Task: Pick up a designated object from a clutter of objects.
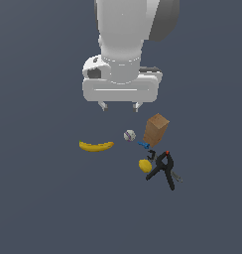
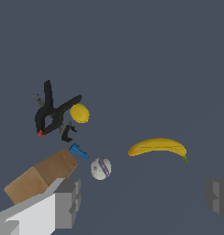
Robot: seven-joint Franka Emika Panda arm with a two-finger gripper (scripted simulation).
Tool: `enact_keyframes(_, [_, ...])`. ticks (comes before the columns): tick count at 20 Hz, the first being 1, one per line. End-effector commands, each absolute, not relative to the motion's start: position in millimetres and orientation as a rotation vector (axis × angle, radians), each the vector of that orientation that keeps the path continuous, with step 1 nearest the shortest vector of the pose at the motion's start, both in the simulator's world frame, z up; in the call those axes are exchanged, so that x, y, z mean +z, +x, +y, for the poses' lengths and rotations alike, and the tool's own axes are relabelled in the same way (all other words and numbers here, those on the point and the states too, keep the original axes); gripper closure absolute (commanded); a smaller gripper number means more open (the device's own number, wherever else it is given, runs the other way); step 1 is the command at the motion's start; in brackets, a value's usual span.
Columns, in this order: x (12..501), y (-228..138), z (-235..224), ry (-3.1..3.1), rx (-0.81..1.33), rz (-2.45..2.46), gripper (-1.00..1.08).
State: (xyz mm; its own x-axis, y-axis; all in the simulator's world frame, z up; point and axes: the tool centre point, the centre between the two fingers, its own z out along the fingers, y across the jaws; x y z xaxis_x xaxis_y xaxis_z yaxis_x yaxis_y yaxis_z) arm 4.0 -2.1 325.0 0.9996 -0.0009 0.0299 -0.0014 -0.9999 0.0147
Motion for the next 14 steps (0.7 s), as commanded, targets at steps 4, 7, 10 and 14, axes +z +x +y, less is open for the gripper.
enact_keyframes(4, [327.7,5.0,-6.1,3.130,0.053,-0.018,-0.92])
enact_keyframes(7, [335.5,7.4,-18.2,3.137,0.070,-0.068,-0.92])
enact_keyframes(10, [341.5,8.8,-27.0,3.141,0.080,-0.107,-0.92])
enact_keyframes(14, [339.9,8.5,-24.8,3.140,0.078,-0.096,-0.92])
